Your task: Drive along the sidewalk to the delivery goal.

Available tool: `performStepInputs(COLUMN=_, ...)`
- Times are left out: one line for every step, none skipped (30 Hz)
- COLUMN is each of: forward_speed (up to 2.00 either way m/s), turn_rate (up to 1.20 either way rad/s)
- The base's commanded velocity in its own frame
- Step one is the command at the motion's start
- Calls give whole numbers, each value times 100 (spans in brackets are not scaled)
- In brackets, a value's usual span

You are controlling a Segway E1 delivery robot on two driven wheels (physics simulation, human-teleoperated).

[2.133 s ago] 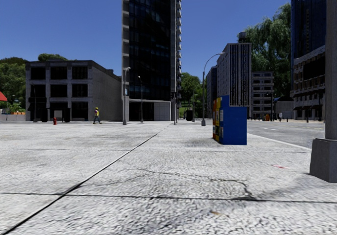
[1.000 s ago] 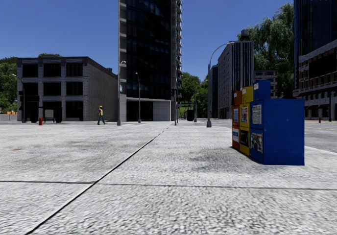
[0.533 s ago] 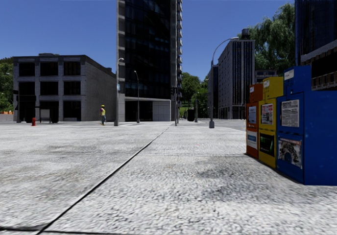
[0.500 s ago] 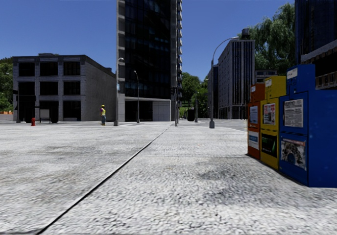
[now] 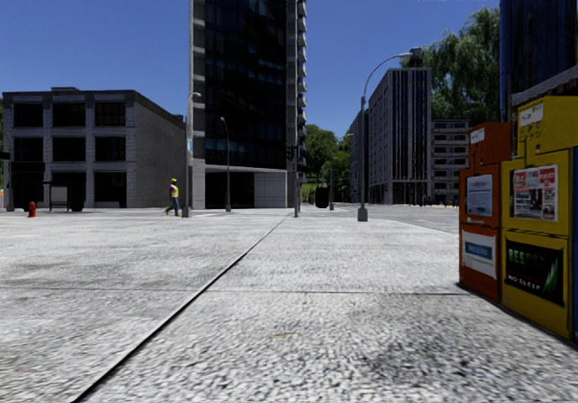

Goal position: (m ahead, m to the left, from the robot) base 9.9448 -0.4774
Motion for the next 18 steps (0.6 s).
performStepInputs(forward_speed=200, turn_rate=0)
performStepInputs(forward_speed=200, turn_rate=0)
performStepInputs(forward_speed=200, turn_rate=0)
performStepInputs(forward_speed=200, turn_rate=0)
performStepInputs(forward_speed=200, turn_rate=0)
performStepInputs(forward_speed=200, turn_rate=0)
performStepInputs(forward_speed=200, turn_rate=0)
performStepInputs(forward_speed=200, turn_rate=0)
performStepInputs(forward_speed=200, turn_rate=0)
performStepInputs(forward_speed=200, turn_rate=0)
performStepInputs(forward_speed=200, turn_rate=0)
performStepInputs(forward_speed=200, turn_rate=0)
performStepInputs(forward_speed=200, turn_rate=0)
performStepInputs(forward_speed=200, turn_rate=0)
performStepInputs(forward_speed=200, turn_rate=0)
performStepInputs(forward_speed=200, turn_rate=0)
performStepInputs(forward_speed=200, turn_rate=0)
performStepInputs(forward_speed=200, turn_rate=0)
